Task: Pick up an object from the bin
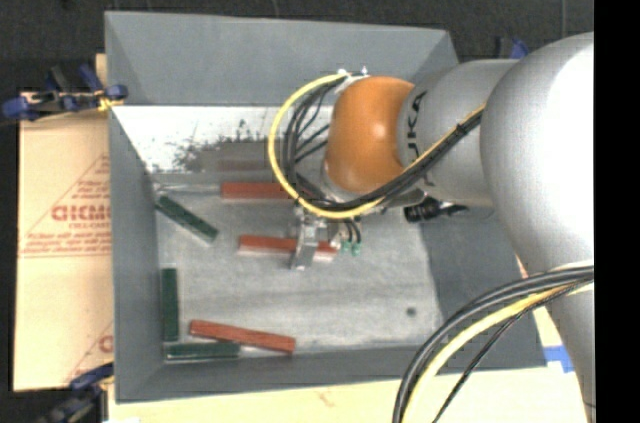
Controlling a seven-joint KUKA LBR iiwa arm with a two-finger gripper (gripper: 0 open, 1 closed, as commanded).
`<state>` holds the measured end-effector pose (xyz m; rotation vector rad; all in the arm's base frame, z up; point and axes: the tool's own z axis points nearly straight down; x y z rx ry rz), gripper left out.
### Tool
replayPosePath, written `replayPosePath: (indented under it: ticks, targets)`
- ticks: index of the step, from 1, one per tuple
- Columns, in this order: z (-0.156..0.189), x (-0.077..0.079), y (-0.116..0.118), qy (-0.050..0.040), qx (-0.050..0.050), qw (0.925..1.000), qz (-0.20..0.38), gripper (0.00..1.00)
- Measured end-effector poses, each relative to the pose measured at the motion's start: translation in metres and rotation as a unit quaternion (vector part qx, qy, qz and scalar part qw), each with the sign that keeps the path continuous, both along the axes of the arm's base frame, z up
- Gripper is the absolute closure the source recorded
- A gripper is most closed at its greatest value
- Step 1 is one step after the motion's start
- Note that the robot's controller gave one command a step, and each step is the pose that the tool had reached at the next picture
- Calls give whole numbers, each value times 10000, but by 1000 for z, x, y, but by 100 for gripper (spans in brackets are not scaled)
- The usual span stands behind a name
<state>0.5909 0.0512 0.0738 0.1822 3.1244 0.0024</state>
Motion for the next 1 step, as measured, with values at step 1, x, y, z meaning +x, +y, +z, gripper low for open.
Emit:
replayPosePath:
  ticks: [1]
  targets:
    - [6,-2,0,37,-1,10000,0,100]
